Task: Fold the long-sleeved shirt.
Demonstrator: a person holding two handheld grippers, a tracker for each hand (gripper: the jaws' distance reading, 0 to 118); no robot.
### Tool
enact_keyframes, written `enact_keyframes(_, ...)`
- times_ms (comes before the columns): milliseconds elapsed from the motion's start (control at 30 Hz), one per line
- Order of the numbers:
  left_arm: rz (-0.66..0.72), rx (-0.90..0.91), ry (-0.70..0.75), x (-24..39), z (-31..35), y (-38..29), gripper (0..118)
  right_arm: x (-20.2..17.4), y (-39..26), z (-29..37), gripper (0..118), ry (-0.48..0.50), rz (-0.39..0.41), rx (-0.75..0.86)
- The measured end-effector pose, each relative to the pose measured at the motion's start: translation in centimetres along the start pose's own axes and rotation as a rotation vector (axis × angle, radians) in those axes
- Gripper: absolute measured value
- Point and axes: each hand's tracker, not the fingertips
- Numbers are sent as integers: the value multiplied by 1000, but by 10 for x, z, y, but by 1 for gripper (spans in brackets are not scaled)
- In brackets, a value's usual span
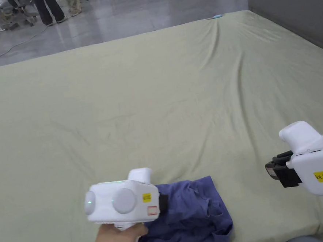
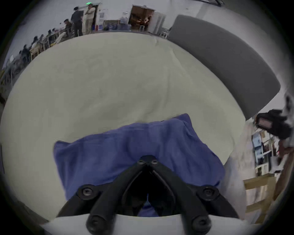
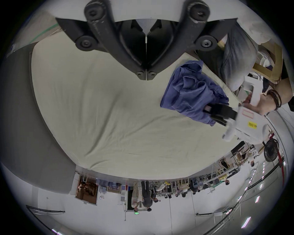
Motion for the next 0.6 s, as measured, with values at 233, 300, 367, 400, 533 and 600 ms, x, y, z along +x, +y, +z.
enact_keyframes(233, -14, -65, -153, 49, -37, 12, 0, 10, -6, 4, 0, -20, -23, -6)
enact_keyframes(300, -27, -49, -156, 58, -46, 9, 0, 12, -7, 5, 0, -24, -25, -10)
enact_keyframes(367, -30, -59, -169, 64, -50, 6, 0, 12, -8, 5, 0, -26, -28, -14)
enact_keyframes(400, -30, -58, -164, 64, -50, 7, 0, 11, -7, 5, 0, -27, -28, -16)
enact_keyframes(533, 60, -30, -256, 47, -26, 10, 0, -2, 6, 3, 0, -13, -15, -1)
enact_keyframes(600, 71, 28, -281, 33, -1, 8, 0, -15, 18, -1, 0, 61, -11, 29)
